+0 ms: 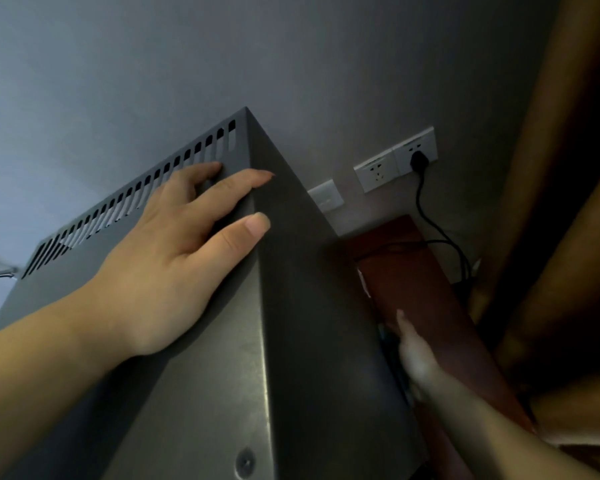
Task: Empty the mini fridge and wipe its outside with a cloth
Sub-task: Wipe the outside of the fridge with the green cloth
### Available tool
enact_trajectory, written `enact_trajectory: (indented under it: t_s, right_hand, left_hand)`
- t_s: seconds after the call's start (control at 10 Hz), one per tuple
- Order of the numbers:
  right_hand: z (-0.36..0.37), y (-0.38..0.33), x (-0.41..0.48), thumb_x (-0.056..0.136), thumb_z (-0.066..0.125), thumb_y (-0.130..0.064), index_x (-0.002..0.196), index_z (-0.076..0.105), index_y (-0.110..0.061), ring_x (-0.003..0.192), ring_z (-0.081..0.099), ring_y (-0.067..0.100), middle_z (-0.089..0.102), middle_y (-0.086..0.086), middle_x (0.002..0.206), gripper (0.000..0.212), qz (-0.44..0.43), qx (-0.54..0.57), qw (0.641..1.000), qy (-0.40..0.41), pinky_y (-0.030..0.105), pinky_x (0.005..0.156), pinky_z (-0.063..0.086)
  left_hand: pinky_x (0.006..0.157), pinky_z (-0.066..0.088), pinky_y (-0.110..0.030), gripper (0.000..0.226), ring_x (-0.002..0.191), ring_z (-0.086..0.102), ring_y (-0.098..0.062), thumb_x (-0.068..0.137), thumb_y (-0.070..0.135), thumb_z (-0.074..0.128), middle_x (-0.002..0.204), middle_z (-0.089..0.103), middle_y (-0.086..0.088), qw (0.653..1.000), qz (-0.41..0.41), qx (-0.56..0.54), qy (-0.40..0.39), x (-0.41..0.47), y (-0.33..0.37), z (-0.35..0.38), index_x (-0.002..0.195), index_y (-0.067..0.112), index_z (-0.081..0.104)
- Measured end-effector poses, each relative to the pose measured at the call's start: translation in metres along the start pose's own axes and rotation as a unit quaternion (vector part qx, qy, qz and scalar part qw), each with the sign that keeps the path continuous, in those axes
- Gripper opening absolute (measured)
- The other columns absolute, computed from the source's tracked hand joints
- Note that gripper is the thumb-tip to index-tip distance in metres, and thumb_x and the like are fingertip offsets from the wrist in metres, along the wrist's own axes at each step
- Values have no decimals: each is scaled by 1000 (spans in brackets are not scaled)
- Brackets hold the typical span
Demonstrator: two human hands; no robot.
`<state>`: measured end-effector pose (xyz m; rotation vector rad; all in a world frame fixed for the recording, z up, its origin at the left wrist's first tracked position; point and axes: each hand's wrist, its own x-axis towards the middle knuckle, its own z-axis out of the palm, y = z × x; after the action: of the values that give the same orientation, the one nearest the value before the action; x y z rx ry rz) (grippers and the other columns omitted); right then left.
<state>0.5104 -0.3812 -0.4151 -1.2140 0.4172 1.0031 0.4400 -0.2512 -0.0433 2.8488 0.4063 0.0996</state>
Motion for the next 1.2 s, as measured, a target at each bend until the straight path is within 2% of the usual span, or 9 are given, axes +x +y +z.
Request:
enact_trajectory:
  t_s: [0.1, 0.2, 0.3, 0.4, 0.6, 0.7, 0.9, 1.0, 1.2]
  right_hand:
    - [15, -26, 6, 101, 32, -64, 140, 56, -10, 111, 59, 22, 63, 4, 127, 71, -5, 25, 999, -40, 35, 98, 41]
    - [29, -47, 19, 103, 34, -58, 135, 61, -10, 113, 62, 24, 67, 7, 126, 64, -24, 22, 999, -16, 36, 105, 43]
    - [26, -38, 32, 110, 29, -38, 150, 43, -12, 132, 51, 30, 52, 14, 147, 50, -29, -23, 999, -3, 33, 113, 35]
    - [27, -36, 13, 109, 28, -43, 151, 41, -11, 134, 47, 32, 49, 15, 147, 54, -15, -25, 999, 39, 29, 99, 34]
    - [43, -71, 71, 93, 37, -74, 129, 65, -10, 116, 63, 29, 66, 9, 131, 79, -1, 65, 997, -40, 42, 108, 45]
    - [53, -90, 84, 99, 32, -68, 118, 67, -8, 106, 66, 30, 71, 14, 115, 72, -18, 58, 997, -47, 36, 91, 51]
    - [64, -98, 72, 77, 52, -80, 133, 65, -26, 127, 59, 21, 65, 1, 135, 79, -95, 91, 985, -110, 45, 115, 37]
    - [61, -87, 63, 97, 38, -67, 139, 60, -22, 124, 61, 22, 67, 3, 132, 65, -62, 76, 990, -100, 41, 112, 41]
    - [59, -104, 86, 102, 26, -63, 101, 71, -13, 91, 66, 28, 72, 12, 98, 67, -19, 48, 996, -76, 31, 81, 49]
  left_hand:
    - [105, 19, -13, 72, 142, 21, 8, 73, 80, 33, 147, 27, 37, 1000, 1, -13, 5, 2, -3, 0, 141, 58, 42]
    - [109, 21, -24, 73, 141, 21, 7, 73, 80, 31, 139, 26, 44, 1000, 6, 0, 1, 2, -3, 1, 142, 57, 42]
    - [105, 21, -24, 73, 134, 21, 13, 73, 79, 32, 123, 21, 60, 1000, 18, -1, -1, 3, -1, 1, 142, 56, 43]
    - [106, 24, -28, 67, 132, 23, 13, 75, 78, 33, 121, 22, 62, 1000, 14, -2, -5, 3, -2, -3, 139, 61, 42]
    - [103, 33, -41, 49, 136, 29, 0, 82, 74, 36, 142, 23, 38, 999, -21, 8, -32, 7, -4, -8, 130, 78, 31]
    - [105, 35, -44, 51, 138, 32, -3, 78, 77, 35, 146, 24, 36, 999, -25, 5, -21, 6, -2, -7, 129, 78, 33]
    - [104, 40, -52, 54, 135, 36, -5, 74, 82, 33, 147, 23, 37, 999, -29, 17, -22, 8, -1, -7, 128, 80, 32]
    - [103, 38, -48, 54, 135, 34, -3, 73, 82, 33, 146, 23, 38, 999, -25, 12, -23, 8, -2, -7, 127, 80, 32]
    - [108, 38, -52, 53, 139, 32, 1, 76, 80, 35, 145, 24, 41, 1000, -10, 5, -7, 6, -2, -5, 128, 78, 34]
